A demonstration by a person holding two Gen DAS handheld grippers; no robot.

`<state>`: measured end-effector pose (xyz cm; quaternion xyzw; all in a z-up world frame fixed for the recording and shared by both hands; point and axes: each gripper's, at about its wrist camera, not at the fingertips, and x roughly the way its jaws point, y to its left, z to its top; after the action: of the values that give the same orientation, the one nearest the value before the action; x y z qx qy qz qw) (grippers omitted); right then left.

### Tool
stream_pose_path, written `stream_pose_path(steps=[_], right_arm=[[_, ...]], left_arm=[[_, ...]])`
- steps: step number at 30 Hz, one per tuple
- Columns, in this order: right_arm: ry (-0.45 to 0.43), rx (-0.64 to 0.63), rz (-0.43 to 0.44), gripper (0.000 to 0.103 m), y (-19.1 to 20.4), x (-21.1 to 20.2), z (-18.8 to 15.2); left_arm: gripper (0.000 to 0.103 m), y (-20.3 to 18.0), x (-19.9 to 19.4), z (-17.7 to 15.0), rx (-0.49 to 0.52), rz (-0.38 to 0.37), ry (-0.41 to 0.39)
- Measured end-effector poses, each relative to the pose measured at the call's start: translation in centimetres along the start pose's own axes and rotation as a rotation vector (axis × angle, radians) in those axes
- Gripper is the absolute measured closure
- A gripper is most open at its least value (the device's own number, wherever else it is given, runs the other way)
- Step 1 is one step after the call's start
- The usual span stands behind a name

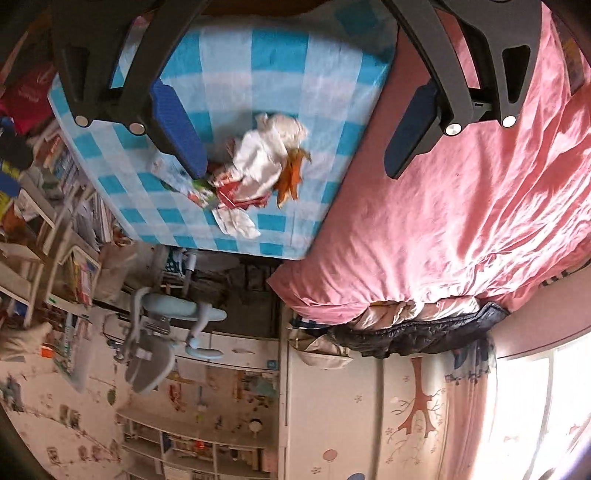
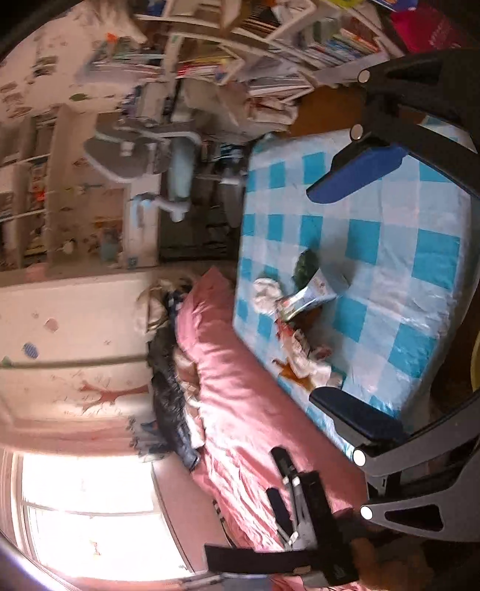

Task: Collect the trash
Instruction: 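Raise both tools back above the table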

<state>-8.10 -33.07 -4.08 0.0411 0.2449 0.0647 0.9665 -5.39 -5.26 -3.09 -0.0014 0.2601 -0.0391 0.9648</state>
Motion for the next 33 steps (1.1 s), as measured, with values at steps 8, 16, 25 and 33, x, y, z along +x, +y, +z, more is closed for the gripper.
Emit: stream_pose_path(steps=[8,16,25,33], right_arm=[[0.014,0.025,-0.016,0.008,-0.9,4.1,1.6],[-0.010,0.016,-0.037,0.008,-0.4,3.9,2.0],[0.017,0.075,-0.056,0.008,-1.7,4.5,1.7],[0.028,0.034,-0.029,0.008,-0.5,4.4,1.7]], left_arm=[[0.009,-2.0,4.6,2.4,0.070,0.015,-0.009],[0.007,-0.8,5.9,2.3,0.005,0.012,0.019],[0.007,-0.9,6.2,1.6,0.003,0.013,0.041],[0.007,-1.3,5.7,1.2,0.000,0.015,0.021]])
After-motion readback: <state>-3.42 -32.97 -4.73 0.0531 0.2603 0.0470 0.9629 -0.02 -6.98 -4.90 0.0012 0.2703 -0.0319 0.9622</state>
